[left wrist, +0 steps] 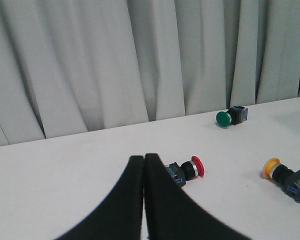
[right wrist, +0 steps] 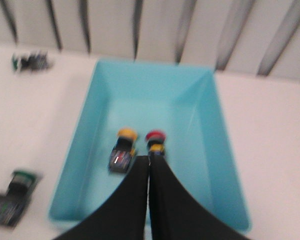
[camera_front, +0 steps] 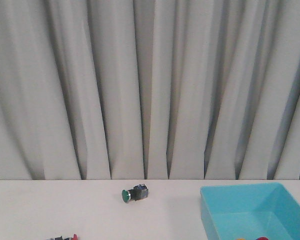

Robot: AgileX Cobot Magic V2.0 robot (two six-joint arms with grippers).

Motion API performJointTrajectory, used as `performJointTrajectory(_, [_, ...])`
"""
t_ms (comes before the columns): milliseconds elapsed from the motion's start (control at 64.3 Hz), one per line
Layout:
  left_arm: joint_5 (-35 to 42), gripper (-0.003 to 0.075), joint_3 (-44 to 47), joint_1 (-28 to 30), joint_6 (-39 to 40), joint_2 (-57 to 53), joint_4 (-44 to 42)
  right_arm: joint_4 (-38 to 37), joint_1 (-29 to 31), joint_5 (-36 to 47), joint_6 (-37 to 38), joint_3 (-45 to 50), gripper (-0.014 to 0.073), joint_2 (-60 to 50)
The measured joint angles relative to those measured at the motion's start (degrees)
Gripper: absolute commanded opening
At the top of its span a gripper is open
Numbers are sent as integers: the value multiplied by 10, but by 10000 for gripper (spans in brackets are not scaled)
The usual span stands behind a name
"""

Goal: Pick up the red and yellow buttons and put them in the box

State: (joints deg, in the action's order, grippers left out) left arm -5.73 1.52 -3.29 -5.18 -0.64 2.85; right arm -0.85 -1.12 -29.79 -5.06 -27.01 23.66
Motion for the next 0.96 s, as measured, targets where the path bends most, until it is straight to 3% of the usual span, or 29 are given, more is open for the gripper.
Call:
performJointTrajectory(187, [0, -7, 0, 0, 0, 0, 0, 0, 14, 177, 0, 175, -6, -142])
performJointTrajectory(342, [0, -7, 0, 0, 0, 0, 0, 1, 14, 250, -1, 280, -6, -219])
performJointTrajectory(964, [0, -7, 0, 0, 0, 0, 0, 0, 14, 264, -2, 287, -6, -242])
